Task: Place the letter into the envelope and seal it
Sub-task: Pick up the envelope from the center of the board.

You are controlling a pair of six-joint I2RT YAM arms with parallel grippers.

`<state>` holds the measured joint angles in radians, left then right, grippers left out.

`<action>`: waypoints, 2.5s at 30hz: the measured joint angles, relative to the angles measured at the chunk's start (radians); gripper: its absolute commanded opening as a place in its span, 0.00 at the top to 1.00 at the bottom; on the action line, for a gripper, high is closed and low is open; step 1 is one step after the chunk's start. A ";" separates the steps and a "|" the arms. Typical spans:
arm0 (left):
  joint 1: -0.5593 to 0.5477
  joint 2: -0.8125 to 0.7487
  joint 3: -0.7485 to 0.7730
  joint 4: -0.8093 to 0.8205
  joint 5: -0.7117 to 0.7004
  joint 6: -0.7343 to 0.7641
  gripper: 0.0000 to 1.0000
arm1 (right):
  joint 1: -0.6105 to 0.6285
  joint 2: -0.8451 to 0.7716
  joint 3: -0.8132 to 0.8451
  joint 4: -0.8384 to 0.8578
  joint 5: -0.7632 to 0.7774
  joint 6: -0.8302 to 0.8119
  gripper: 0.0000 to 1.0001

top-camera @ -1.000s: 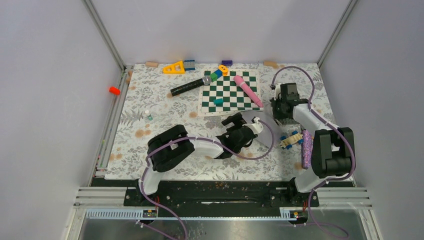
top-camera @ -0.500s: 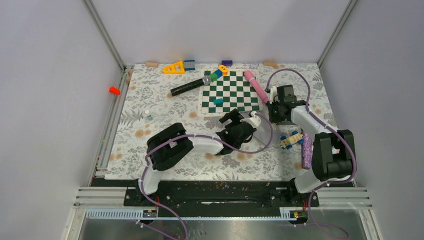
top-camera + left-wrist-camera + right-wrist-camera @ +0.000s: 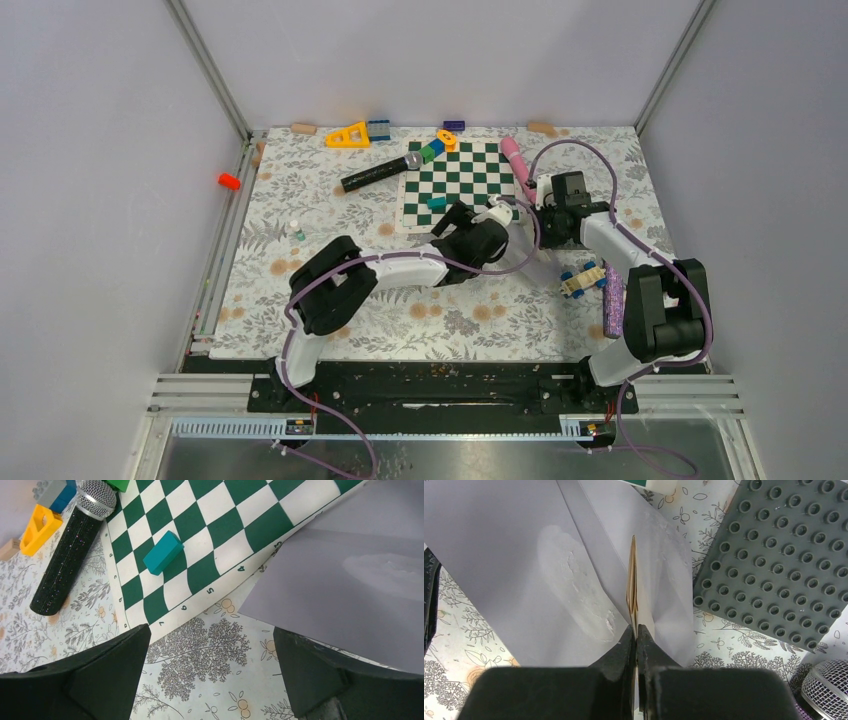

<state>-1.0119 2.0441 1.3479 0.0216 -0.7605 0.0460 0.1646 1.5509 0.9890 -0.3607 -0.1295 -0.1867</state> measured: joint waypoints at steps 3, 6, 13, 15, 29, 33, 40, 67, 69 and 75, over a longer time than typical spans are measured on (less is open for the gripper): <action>0.004 0.000 0.044 -0.081 0.025 -0.054 0.01 | 0.002 0.000 0.000 -0.004 -0.016 0.000 1.00; 0.009 0.000 0.092 -0.163 0.061 -0.110 0.01 | 0.006 0.000 0.000 -0.010 -0.030 -0.001 1.00; 0.040 0.019 0.198 -0.339 0.183 -0.235 0.02 | 0.011 0.000 0.000 -0.016 -0.055 0.000 1.00; 0.047 0.041 0.225 -0.382 0.220 -0.264 0.02 | 0.011 0.000 0.000 -0.016 -0.059 0.000 1.00; 0.101 0.096 0.217 -0.431 0.610 -0.424 0.03 | 0.012 -0.016 0.000 -0.016 -0.075 -0.002 1.00; 0.159 0.045 0.146 -0.359 0.797 -0.477 0.03 | 0.012 -0.016 -0.002 -0.016 -0.075 -0.002 1.00; 0.211 0.039 0.114 -0.273 1.014 -0.565 0.01 | 0.012 -0.016 -0.002 -0.016 -0.076 -0.002 1.00; 0.304 0.041 -0.159 0.288 1.365 -0.978 0.01 | 0.012 -0.016 -0.014 -0.016 -0.111 -0.003 1.00; 0.304 0.041 -0.165 0.300 1.368 -0.995 0.01 | 0.012 -0.016 -0.016 -0.016 -0.122 -0.004 1.00; 0.307 0.041 -0.225 0.413 1.389 -1.073 0.01 | 0.012 -0.016 -0.018 -0.016 -0.128 -0.004 1.00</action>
<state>-0.7048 2.0853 1.1225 0.4343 0.6289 -1.0275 0.1768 1.5352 0.9710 -0.3763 -0.2577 -0.1905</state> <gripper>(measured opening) 0.985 0.022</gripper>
